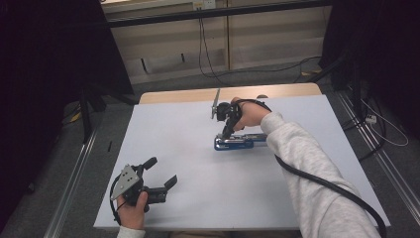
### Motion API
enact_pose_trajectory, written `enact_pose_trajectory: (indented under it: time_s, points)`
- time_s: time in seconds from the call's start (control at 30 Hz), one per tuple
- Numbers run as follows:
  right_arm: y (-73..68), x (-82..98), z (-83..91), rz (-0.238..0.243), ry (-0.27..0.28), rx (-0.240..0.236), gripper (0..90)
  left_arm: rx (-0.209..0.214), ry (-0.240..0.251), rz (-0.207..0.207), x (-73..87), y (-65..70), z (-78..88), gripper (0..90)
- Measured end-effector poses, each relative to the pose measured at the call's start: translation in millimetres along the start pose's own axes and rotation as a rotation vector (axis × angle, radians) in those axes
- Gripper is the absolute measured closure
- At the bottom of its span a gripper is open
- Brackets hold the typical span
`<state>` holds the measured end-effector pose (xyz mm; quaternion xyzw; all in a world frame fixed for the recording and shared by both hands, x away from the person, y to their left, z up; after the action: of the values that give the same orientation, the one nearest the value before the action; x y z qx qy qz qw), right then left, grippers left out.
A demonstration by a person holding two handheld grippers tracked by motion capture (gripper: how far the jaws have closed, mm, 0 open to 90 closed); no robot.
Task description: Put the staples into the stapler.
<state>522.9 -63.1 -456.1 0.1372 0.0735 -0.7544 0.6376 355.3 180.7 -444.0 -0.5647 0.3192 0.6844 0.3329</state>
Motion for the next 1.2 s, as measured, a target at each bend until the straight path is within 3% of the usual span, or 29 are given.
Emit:
enact_pose_trajectory:
  time_s: [0.17,0.23,1.07,1.2]
  points:
    - [0.6,0.9,-1.2,0.005,-0.008,0.001,78.4,-0.002,0.002,0.015,0.3,0.6,0.0,3.8]
    - [0.4,0.5,-1.5,0.005,-0.004,0.001,78.4,-0.010,-0.003,-0.005,0.4,-0.8,-0.3,3.8]
    - [-0.4,-3.5,-8.7,0.011,-0.013,0.003,78.2,-0.004,-0.002,0.007,0.7,-0.2,-0.7,3.9]
    - [0.2,-4.5,-9.8,0.003,-0.004,0.007,74.4,-0.001,0.000,0.005,0.5,-0.1,-0.6,3.9]
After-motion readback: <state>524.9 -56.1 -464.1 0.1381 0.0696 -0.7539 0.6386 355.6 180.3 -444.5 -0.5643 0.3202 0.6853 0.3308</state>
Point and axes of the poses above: each handheld gripper's, and its own axes: z roughly backward along the jaws, x roughly out of its underside, y roughly to its right, the point moved 7 cm from there along -z, roughly forward along the jaws, and after that the axes turned 6 degrees about x, right-handed, at the moved point
